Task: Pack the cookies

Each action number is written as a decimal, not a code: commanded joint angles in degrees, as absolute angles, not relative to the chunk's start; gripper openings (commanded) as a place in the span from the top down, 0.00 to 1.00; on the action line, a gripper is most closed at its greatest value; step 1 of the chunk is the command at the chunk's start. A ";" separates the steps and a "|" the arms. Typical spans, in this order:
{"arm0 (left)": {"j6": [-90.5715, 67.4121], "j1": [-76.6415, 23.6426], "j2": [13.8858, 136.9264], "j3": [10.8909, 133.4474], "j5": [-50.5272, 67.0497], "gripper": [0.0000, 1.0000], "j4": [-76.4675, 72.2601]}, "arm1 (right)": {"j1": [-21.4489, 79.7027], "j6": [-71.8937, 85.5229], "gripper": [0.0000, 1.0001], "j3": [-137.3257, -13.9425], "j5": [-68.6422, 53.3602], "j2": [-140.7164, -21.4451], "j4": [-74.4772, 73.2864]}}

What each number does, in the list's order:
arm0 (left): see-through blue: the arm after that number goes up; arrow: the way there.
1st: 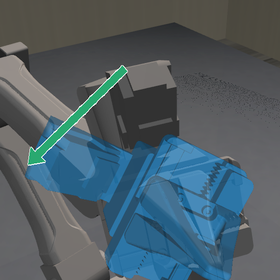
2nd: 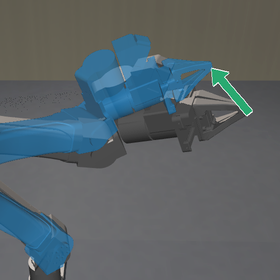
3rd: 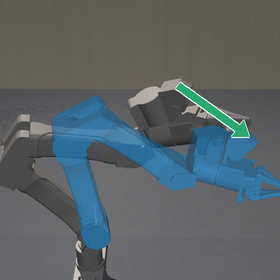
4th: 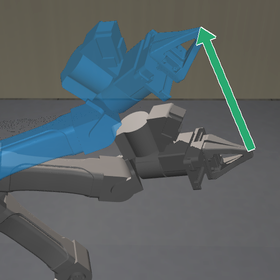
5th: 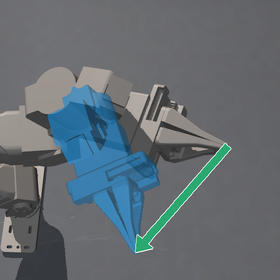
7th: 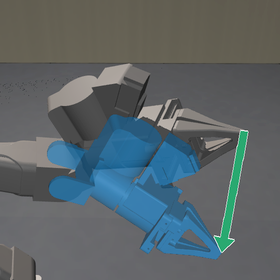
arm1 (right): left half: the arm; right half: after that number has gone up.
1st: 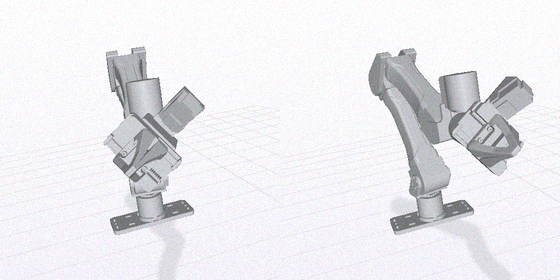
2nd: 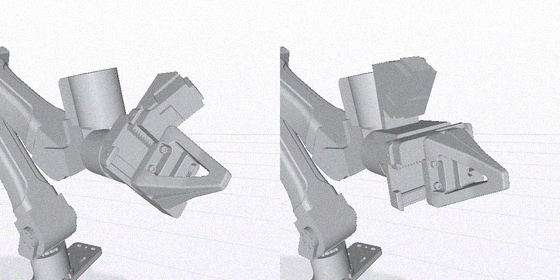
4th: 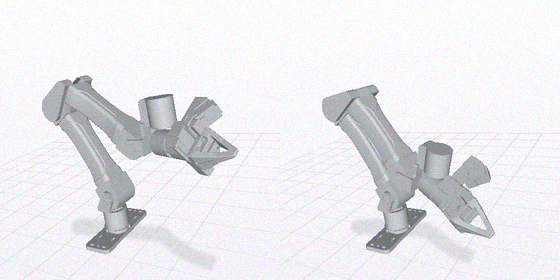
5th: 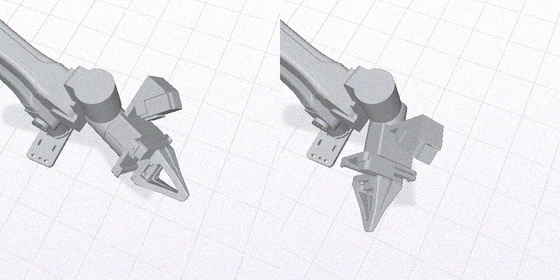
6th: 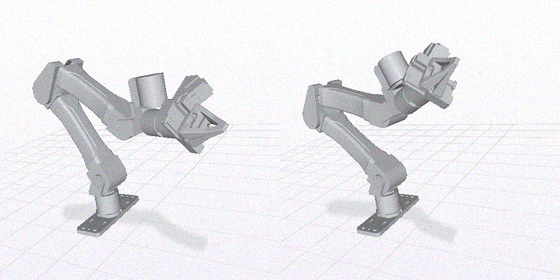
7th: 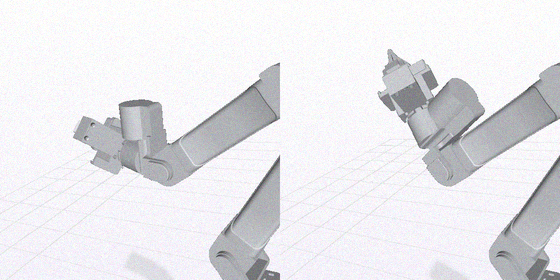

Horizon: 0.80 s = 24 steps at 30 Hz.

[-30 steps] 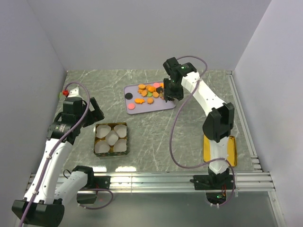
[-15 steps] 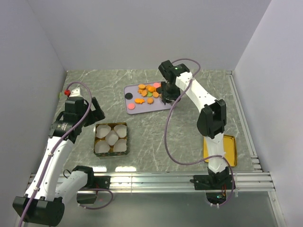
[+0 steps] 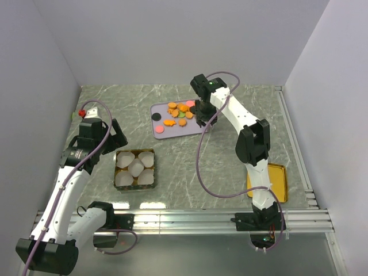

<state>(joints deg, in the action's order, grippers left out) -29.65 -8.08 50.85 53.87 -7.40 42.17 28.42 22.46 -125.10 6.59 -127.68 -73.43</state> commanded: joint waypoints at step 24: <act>-29.09 -6.86 50.10 53.26 -6.42 0.01 38.67 | 33.39 25.66 0.60 -121.99 6.68 -113.74 -73.39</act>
<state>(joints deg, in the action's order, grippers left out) -29.63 -7.25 50.85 53.60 -7.31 40.93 31.18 23.83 -121.64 6.11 -120.20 -73.71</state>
